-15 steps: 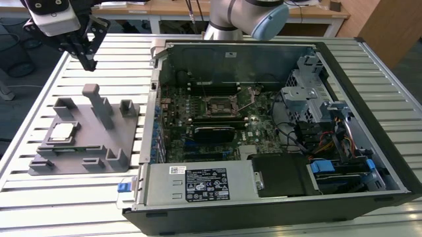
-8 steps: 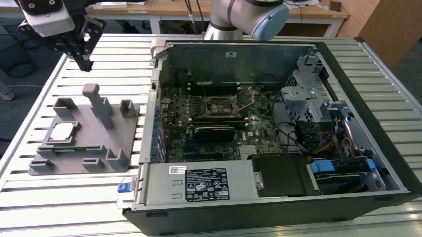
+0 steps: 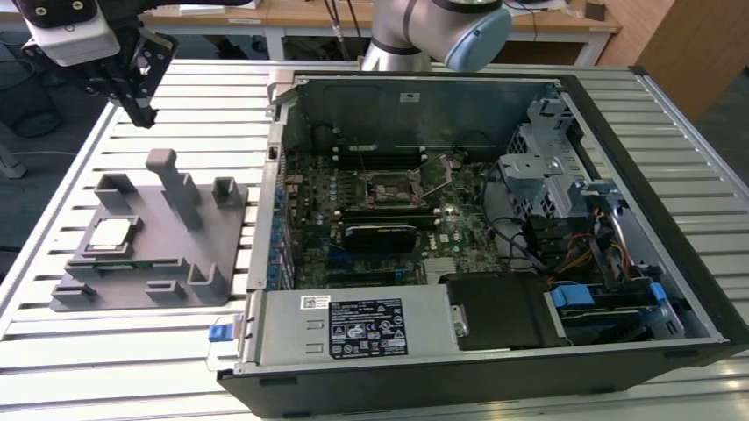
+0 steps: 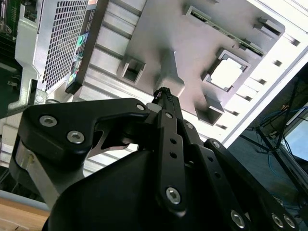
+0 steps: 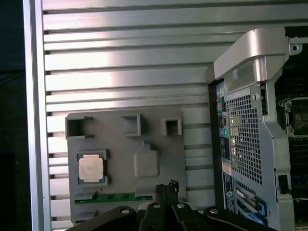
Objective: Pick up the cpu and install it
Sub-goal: 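Reach for the cpu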
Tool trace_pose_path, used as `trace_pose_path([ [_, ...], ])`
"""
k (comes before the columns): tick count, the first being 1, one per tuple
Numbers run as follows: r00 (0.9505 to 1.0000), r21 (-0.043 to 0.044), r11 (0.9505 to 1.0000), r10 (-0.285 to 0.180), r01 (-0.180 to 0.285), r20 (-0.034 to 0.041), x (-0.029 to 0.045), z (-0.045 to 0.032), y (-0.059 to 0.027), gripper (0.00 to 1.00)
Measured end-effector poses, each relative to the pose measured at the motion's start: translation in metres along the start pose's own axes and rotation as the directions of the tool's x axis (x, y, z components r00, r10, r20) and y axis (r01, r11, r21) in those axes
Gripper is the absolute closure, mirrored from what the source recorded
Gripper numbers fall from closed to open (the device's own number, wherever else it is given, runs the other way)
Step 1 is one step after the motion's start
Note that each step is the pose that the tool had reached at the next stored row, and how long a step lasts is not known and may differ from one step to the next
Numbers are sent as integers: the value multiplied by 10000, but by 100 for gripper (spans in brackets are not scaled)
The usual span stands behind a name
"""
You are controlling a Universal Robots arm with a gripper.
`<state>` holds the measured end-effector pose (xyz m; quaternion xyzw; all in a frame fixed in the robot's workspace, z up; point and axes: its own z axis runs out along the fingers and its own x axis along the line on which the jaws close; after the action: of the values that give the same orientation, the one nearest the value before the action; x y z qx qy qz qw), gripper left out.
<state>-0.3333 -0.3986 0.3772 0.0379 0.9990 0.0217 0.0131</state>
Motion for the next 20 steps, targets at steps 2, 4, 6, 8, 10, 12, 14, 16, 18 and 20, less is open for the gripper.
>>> trace_pose_path([
  [2, 10000, 1, 10000, 0, 0, -1, 22, 1, -1, 88],
  [4, 10000, 1, 10000, 1, -1, -1, 45, 1, -3, 88],
  [6, 10000, 0, 10000, 0, 0, 0, 68, 3, -5, 88],
  [8, 10000, 0, 10000, 1, -1, -1, 92, 3, -7, 88],
  [10, 10000, 0, 10000, 0, 0, 0, 114, 4, -9, 88],
  [12, 10000, 0, 10000, 0, 0, 0, 136, 5, -11, 88],
  [14, 10000, 0, 10000, 0, 0, 0, 157, 5, -12, 88],
  [16, 10000, 0, 10000, 0, 0, -1, 177, 6, -14, 88],
  [18, 10000, 0, 10000, 0, 0, 0, 198, 7, -15, 88],
  [20, 10000, 0, 10000, 0, 0, 0, 217, 8, -17, 88],
])
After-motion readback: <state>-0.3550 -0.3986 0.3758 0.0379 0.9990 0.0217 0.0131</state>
